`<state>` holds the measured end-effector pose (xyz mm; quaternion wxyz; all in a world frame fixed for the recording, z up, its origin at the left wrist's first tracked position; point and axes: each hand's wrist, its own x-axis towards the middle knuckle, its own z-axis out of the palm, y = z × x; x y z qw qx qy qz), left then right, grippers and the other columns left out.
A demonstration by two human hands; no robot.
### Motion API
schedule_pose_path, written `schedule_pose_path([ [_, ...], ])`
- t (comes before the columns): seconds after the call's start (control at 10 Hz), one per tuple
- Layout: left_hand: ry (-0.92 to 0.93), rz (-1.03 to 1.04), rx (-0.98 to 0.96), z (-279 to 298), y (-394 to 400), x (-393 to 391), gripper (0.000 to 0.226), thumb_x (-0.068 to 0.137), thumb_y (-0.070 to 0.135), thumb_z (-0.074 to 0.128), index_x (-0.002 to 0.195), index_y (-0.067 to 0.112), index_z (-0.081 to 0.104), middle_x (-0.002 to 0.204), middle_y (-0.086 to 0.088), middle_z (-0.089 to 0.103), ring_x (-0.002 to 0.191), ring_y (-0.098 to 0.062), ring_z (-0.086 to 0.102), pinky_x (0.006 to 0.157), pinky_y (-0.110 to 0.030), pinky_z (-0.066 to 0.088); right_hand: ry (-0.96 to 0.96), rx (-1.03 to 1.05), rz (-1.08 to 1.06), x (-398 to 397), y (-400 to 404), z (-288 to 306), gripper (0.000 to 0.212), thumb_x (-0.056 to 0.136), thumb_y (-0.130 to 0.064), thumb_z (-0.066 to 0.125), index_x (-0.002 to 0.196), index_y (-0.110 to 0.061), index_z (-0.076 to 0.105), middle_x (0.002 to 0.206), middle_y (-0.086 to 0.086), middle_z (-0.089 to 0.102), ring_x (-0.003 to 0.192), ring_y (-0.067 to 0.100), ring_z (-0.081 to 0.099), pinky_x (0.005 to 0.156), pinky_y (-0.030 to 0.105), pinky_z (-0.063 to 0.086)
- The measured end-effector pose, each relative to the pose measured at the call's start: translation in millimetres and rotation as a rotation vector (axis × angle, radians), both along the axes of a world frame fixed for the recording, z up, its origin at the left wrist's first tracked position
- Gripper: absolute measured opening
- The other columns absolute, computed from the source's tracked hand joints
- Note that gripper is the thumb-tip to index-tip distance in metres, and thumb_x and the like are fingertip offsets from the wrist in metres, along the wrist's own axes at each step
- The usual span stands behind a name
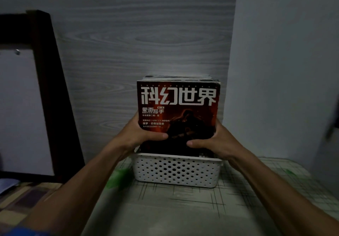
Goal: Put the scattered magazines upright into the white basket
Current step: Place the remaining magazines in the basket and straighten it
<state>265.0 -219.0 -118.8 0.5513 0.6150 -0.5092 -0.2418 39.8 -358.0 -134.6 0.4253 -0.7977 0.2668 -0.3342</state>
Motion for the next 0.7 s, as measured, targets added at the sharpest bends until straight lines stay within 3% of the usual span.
schedule_pose_path([
  [0.1,-0.045,0.019,-0.006,-1,-3,-2,0.094,0.046,0.027,0.094,0.129,0.027,0.049,0.116,0.003,0.067,0.098,-0.005,0.068,0.07,-0.019,0.057,0.043,-0.046,-0.013,-2,-1,-2,0.11,0.044,-0.055,0.092,0.137,-0.042,0.036,0.128,-0.018,0.057,0.116,0.006,0.056,0.103,0.033,0.046],
  [0.2,-0.075,0.109,-0.013,-1,1,-10,0.09,0.044,0.034,0.094,0.123,0.033,0.052,0.112,0.009,0.068,0.097,-0.002,0.067,0.083,-0.028,0.055,0.081,-0.05,-0.039,-4,5,0,0.115,0.045,-0.059,0.09,0.141,-0.041,0.029,0.132,-0.015,0.056,0.121,0.011,0.055,0.106,0.041,0.045],
  [0.3,-0.136,0.327,-0.051,1,17,-36,0.099,0.052,0.031,0.093,0.136,0.032,0.042,0.129,0.009,0.06,0.113,-0.008,0.059,0.095,-0.036,0.048,0.207,-0.218,-0.351,-10,32,3,0.117,0.049,-0.077,0.074,0.144,-0.033,0.023,0.14,-0.001,0.055,0.127,0.026,0.052,0.108,0.053,0.039],
  [0.4,-0.065,0.537,-0.028,0,51,-57,0.11,0.068,0.028,0.085,0.153,0.025,0.016,0.158,-0.007,0.03,0.141,-0.028,0.034,0.111,-0.053,0.034,0.244,-0.342,-0.448,-37,60,11,0.107,0.073,-0.069,0.066,0.153,-0.021,0.015,0.158,0.007,0.033,0.142,0.028,0.034,0.115,0.05,0.031],
  [0.5,-0.125,0.529,-0.101,8,113,-73,0.1,0.071,0.038,0.081,0.151,0.036,0.022,0.158,-0.006,0.03,0.136,-0.024,0.037,0.108,-0.048,0.036,0.154,-0.393,-0.36,-102,93,27,0.093,0.079,-0.065,0.061,0.153,-0.033,0.014,0.161,-0.004,0.026,0.143,0.019,0.031,0.113,0.038,0.03],
  [0.6,-0.267,0.406,-0.26,30,194,-92,0.091,0.061,0.061,0.08,0.139,0.057,0.035,0.15,0.013,0.041,0.131,-0.007,0.043,0.097,-0.036,0.04,0.045,-0.461,-0.267,-183,143,56,0.081,0.073,-0.08,0.054,0.144,-0.053,0.027,0.148,-0.028,0.039,0.13,-0.003,0.044,0.1,0.033,0.043],
  [0.7,-0.505,0.316,-0.432,69,255,-105,0.093,0.068,0.056,0.082,0.147,0.039,0.036,0.147,0.02,0.046,0.133,-0.001,0.046,0.095,-0.036,0.042,-0.116,-0.531,-0.246,-245,190,104,0.077,0.074,-0.075,0.058,0.142,-0.043,0.04,0.137,-0.029,0.052,0.119,-0.006,0.054,0.089,0.025,0.054],
])
